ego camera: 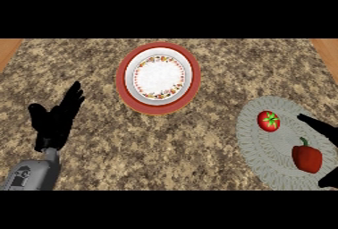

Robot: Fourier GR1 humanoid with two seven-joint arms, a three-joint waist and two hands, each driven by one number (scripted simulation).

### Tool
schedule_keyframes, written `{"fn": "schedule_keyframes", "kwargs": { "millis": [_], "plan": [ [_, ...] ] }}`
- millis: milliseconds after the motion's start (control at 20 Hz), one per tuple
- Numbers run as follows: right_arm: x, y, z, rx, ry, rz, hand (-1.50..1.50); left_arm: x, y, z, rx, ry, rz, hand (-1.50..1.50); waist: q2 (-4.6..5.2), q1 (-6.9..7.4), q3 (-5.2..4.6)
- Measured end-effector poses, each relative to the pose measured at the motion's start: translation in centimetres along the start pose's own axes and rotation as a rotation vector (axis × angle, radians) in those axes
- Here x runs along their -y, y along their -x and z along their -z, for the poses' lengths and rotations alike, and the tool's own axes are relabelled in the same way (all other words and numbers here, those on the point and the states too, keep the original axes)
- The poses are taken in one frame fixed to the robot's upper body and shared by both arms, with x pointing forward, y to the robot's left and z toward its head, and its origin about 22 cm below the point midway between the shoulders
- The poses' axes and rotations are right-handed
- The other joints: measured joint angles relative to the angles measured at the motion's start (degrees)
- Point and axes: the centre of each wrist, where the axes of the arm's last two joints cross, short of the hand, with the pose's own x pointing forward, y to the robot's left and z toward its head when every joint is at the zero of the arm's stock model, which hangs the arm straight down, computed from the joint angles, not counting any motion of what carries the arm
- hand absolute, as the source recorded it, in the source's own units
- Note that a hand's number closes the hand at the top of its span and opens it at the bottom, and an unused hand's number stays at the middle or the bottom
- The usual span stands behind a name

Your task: Pick the bell pepper from the placemat and place it in the plate

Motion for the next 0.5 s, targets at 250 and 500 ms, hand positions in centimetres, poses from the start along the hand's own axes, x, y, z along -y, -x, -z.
{"fn": "schedule_keyframes", "kwargs": {
  "millis": [250, 500],
  "plan": [
    [-1.0, -0.9, 1.2, -0.008, -0.05, -0.048, 1.5, -0.1, -0.3, 0.2, 0.0, -0.003, 0.003, 0.0, -0.02, -0.01, -0.07],
    [-0.9, -1.2, 1.8, 0.053, -0.097, -0.097, 1.5, -0.1, -0.4, 0.3, 0.001, -0.009, 0.004, 0.0, -0.18, 0.02, -0.37]
  ]
}}
